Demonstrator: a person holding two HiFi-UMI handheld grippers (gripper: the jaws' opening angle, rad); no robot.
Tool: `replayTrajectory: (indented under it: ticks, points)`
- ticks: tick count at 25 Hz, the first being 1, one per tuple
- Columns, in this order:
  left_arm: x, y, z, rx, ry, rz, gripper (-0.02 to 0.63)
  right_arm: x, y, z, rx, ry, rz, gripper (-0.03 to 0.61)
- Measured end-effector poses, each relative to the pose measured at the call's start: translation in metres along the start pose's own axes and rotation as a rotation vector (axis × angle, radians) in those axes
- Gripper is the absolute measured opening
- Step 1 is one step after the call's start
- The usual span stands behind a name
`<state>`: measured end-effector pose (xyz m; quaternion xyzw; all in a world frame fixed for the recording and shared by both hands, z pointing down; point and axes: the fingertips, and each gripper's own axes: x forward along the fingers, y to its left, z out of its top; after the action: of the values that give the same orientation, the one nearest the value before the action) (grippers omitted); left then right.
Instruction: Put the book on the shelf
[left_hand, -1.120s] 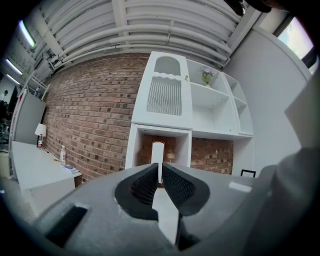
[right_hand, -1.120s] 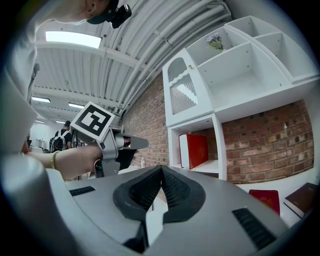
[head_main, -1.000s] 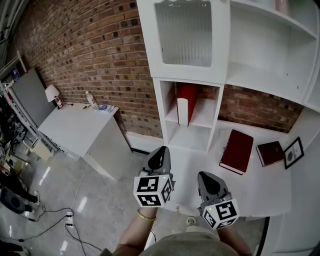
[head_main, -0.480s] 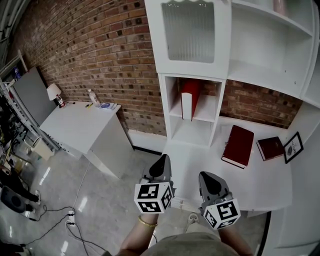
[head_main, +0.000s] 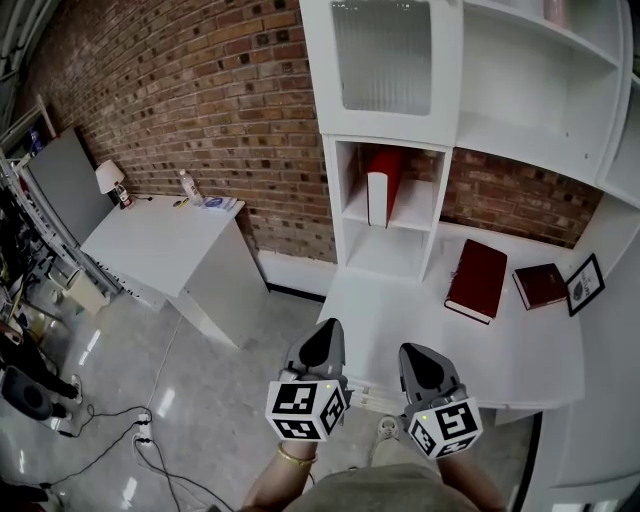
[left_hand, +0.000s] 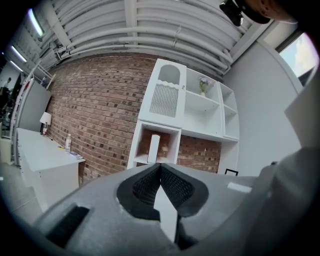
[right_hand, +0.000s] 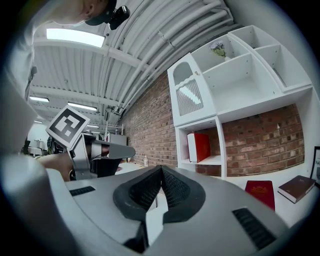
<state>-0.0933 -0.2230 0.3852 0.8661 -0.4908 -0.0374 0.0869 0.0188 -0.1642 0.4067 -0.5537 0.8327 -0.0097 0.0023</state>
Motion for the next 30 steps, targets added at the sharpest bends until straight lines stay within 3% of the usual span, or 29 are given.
replayTrajectory:
  ticks: [17, 30]
  points:
    - [-0.059, -0.005, -0.019, -0.020, 0.019, -0.020, 0.009, -0.031, 0.032, -0.007, 0.013, 0.007, 0.011, 0.007]
    - [-0.068, -0.012, -0.026, -0.023, 0.040, -0.045, 0.009, -0.044, 0.041, -0.010, -0.001, 0.033, 0.011, 0.006]
